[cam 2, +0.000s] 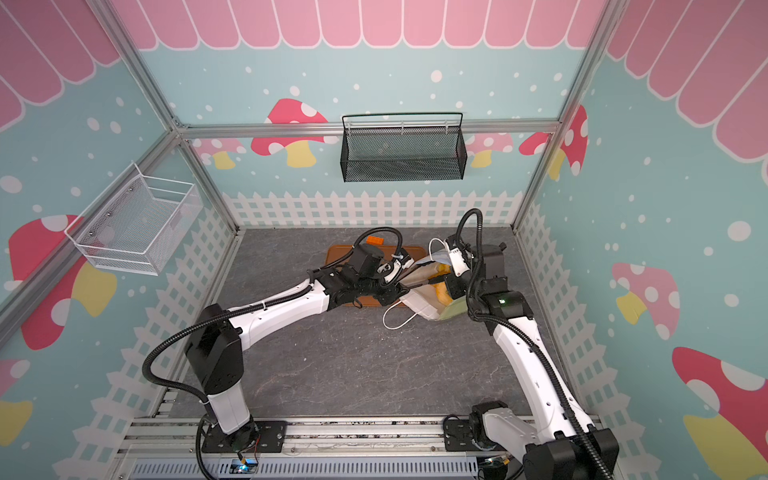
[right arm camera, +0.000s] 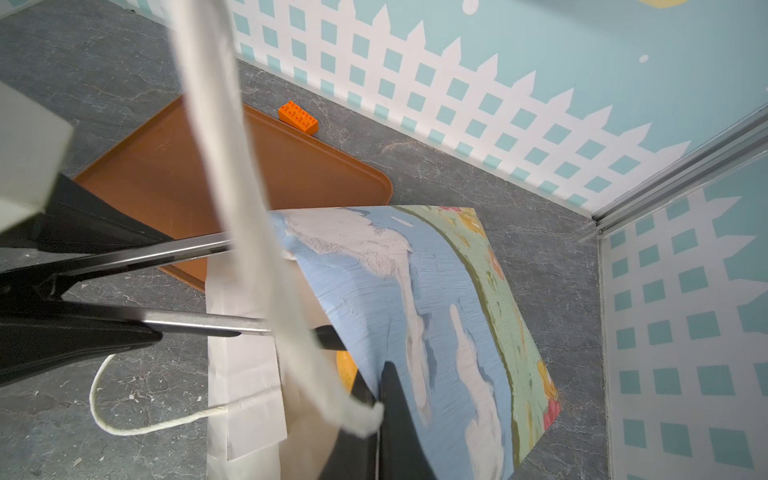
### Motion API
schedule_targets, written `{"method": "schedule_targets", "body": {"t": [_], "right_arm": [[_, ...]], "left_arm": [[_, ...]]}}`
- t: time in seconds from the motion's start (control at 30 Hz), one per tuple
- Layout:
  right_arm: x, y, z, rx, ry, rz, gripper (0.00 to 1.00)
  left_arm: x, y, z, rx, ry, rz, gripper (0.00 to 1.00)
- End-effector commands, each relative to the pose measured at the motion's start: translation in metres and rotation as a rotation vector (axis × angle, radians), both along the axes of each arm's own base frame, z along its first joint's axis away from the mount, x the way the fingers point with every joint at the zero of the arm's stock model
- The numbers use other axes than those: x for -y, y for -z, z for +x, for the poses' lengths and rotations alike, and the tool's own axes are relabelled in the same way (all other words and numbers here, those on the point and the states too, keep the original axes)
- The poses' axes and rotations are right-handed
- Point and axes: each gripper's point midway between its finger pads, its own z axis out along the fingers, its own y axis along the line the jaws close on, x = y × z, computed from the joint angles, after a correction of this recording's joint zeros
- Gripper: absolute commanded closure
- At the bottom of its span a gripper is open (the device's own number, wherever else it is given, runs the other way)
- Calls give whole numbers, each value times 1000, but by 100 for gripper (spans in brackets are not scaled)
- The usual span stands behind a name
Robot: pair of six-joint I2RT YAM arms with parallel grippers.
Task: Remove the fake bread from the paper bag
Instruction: 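Insert the tongs into the bag opening with the left gripper and pinch a yellow bread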
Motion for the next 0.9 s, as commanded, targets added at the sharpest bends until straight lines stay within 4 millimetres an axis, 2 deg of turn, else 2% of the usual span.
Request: {"method": "schedule_targets", "body": {"t": [0.0, 0.33, 0.6, 0.87], "right_arm": [[-9, -12, 1, 24, -49, 2, 100], [-14, -3, 4, -6, -85, -8, 100], [-14, -1, 4, -11, -94, -23, 100], [-18, 5, 6, -26, -113, -22, 100]], "left_arm": [[11, -3, 8, 33, 50, -1, 49], [20, 0, 13, 56, 95, 4, 48], [18, -1, 23, 66, 60, 3, 48], [28, -5, 20, 78, 127, -26, 47]]}}
